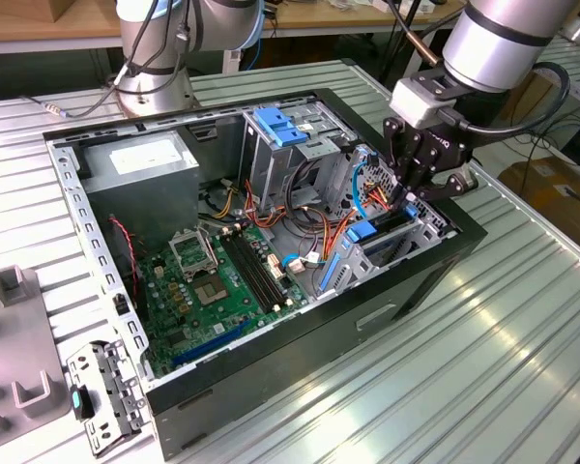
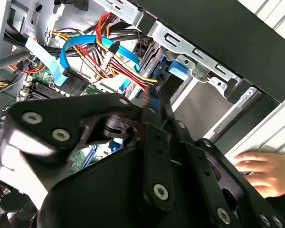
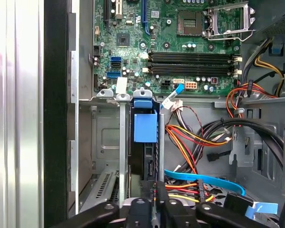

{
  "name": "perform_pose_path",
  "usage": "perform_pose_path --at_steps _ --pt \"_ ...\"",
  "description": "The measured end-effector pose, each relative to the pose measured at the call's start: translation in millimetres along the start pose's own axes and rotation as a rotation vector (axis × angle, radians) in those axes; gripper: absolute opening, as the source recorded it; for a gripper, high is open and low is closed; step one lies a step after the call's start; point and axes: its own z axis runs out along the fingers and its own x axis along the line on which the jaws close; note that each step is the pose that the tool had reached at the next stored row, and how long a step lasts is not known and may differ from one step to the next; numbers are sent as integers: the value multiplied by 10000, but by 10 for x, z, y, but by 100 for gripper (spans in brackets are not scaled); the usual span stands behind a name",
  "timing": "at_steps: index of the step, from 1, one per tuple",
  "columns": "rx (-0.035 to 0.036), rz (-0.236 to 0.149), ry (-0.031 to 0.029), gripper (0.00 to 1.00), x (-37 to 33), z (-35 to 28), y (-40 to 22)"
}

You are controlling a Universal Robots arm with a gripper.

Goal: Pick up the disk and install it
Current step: 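Insert the first disk wire, then insert the second disk wire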

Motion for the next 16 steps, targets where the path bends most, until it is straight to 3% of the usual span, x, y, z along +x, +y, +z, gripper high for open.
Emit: perform_pose_path --at_steps 1,16 --pt "0 0 2 11 0 -1 0" --pt "4 -2 3 11 0 -1 1"
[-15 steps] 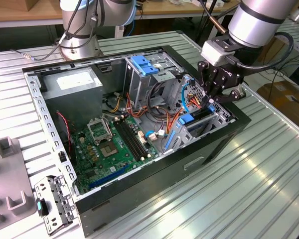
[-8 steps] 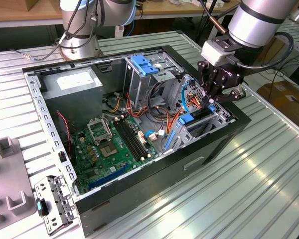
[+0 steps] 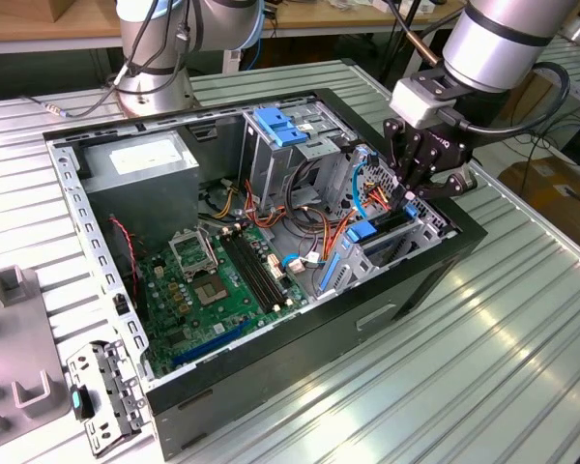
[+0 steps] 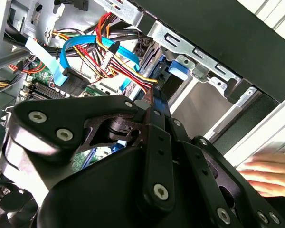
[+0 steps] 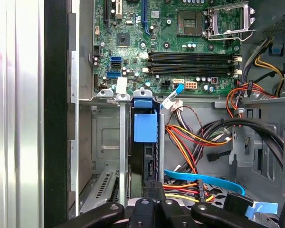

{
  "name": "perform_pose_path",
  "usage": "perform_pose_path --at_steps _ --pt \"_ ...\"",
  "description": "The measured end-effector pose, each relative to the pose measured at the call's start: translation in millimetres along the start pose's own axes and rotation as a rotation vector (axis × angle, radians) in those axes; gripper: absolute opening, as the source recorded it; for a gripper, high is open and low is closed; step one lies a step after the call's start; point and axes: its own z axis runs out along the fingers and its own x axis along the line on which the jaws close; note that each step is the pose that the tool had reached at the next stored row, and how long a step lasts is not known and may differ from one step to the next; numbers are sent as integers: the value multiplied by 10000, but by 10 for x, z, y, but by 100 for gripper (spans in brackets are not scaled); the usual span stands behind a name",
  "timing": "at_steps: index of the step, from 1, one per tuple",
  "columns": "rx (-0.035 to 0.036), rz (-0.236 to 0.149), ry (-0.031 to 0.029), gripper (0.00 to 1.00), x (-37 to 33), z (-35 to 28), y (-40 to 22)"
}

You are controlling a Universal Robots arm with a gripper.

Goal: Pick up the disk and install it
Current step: 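Insert the second disk wire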

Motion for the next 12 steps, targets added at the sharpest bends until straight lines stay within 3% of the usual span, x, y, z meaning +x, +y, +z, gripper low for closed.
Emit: perform_pose_path --at_steps 7,12 --pt "-1 0 0 11 0 0 83" --pt "0 -1 -2 11 -1 -3 83"
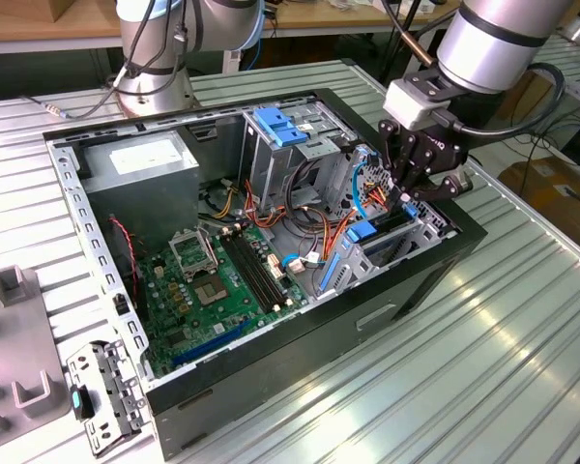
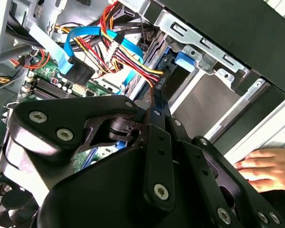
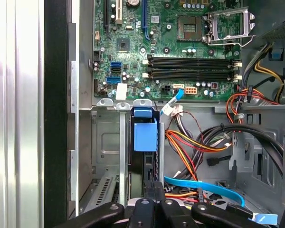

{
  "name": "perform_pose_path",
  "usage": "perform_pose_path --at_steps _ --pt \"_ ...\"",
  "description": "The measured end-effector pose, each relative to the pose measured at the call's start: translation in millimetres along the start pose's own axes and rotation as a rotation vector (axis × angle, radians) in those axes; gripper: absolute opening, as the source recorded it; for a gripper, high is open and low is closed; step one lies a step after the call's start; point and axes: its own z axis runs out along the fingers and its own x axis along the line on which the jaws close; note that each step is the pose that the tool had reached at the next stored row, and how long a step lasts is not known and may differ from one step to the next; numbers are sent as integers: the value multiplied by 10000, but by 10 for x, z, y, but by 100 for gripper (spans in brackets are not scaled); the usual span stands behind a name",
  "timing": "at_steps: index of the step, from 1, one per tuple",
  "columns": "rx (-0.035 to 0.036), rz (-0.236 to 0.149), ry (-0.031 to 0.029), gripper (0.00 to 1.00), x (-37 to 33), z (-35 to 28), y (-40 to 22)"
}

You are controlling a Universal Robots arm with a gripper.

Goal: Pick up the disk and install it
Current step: 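Insert the second disk wire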

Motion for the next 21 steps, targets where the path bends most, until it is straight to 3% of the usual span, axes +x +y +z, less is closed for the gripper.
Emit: perform_pose_path --at_steps 7,14,21 --pt "0 0 0 11 -1 -111 -1" --pt "0 0 0 11 -4 -314 -3" --pt "0 0 -2 11 -4 -329 -3"
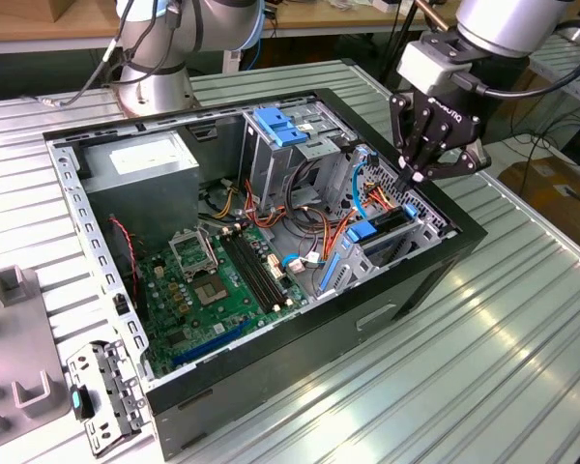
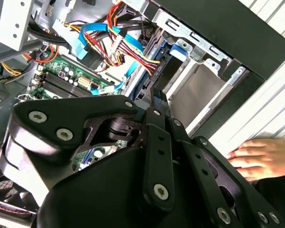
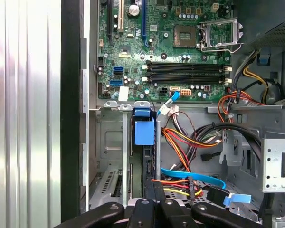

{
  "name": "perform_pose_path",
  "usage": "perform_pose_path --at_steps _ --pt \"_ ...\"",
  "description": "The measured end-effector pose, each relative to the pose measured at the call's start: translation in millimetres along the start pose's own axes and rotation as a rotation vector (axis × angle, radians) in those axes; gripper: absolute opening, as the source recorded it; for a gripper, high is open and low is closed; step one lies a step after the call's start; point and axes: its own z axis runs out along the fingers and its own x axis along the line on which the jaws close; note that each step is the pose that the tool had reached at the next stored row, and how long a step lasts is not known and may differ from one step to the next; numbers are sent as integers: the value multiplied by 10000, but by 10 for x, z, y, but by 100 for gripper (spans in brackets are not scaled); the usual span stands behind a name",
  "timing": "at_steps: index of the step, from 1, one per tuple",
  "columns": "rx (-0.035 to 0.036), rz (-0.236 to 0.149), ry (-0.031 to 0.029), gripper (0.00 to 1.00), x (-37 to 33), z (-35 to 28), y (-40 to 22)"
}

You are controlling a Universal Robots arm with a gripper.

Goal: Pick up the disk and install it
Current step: 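Insert the second disk wire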

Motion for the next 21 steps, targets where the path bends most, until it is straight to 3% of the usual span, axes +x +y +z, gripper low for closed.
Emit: perform_pose_path --at_steps 11,13,18,21 --pt "0 0 3 11 -1 -24 3" --pt "0 2 -39 11 -1 -74 12" --pt "-9 0 -50 11 -24 -181 15" --pt "-92 2 -52 11 -62 -228 15"
